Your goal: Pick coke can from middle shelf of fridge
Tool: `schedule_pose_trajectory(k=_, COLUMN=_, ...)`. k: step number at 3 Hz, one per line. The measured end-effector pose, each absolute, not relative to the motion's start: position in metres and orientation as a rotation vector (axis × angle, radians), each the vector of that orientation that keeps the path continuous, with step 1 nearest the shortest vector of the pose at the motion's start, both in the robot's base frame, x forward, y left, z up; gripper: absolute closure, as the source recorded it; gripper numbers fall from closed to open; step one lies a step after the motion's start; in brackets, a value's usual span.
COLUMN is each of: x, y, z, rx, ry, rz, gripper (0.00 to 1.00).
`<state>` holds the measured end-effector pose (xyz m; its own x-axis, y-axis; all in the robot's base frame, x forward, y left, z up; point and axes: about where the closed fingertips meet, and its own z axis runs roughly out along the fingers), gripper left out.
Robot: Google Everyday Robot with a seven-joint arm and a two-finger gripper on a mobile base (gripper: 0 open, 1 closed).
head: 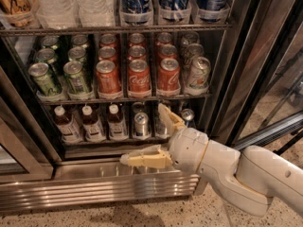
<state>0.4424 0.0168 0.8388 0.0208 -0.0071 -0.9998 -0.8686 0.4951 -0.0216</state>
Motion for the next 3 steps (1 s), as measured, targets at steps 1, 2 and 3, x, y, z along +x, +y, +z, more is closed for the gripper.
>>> schedule_pose_trajectory(k=1, x=0.450, y=0.010, z=0.840, rx=-0.790, ry=1.385, rz=0.784, gripper=0.00)
schedule_pose_trajectory(k=2, x=0.463, y=-0.020, z=0.840, rx=-0.616, ry=1.387, rz=0.740, gripper=0.00)
schedule_pose_trajectory(k=3, x=0.476, y=-0.044, z=0.845, rx=-0.501, ry=1.388, rz=0.703, gripper=0.00)
